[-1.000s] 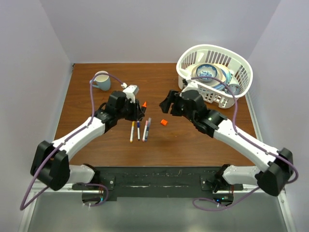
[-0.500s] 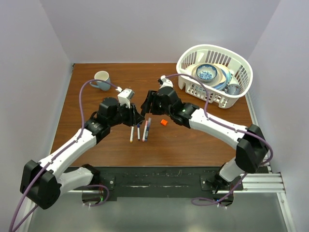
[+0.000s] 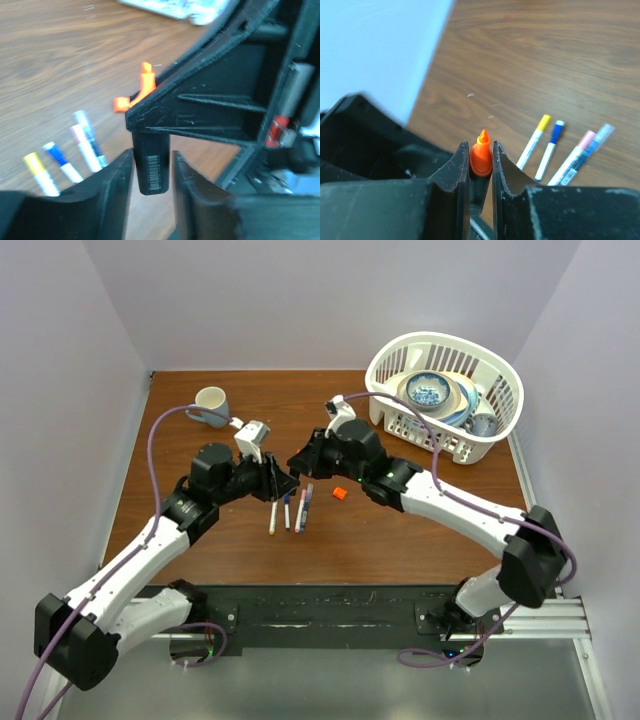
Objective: Insert the pens into the pen caps
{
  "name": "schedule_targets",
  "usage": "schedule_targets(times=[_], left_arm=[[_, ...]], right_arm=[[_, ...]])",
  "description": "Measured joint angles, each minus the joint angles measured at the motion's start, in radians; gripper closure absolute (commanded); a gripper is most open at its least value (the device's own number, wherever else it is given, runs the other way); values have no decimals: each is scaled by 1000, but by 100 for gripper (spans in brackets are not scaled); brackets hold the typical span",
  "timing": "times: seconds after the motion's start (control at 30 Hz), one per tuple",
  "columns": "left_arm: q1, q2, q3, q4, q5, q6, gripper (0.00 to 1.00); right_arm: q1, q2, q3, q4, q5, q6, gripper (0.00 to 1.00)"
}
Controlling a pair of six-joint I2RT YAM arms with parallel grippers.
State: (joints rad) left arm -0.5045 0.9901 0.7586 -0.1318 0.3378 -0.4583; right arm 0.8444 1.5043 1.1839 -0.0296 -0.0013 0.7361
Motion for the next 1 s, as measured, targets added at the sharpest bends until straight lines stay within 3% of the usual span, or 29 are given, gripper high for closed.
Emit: schedule_targets(times=[0.3,0.4,0.47,0.57,0.73,1.0], left_arm=[[-2,-105,79,69,217,-59,44],[-2,-102,85,118,285,-100,48],[-2,-100,84,154,326,-135,57],[1,-103,62,245,374,-213,59],[0,-116,39,328,429,-293,59],[-1,-125,38,317,459,-307,61]], right_arm=[[-54,-186,-97,289,-296,-62,100],[-52,-206,-132,402,-376,-58,100],[-51,-209,-155,463,-421,-45,100],[-51,-210,-170,530,-474,-16,100],[-51,-222,-183,586,-520,-4,100],[-47,-238,-186,576,-541,-21,100]])
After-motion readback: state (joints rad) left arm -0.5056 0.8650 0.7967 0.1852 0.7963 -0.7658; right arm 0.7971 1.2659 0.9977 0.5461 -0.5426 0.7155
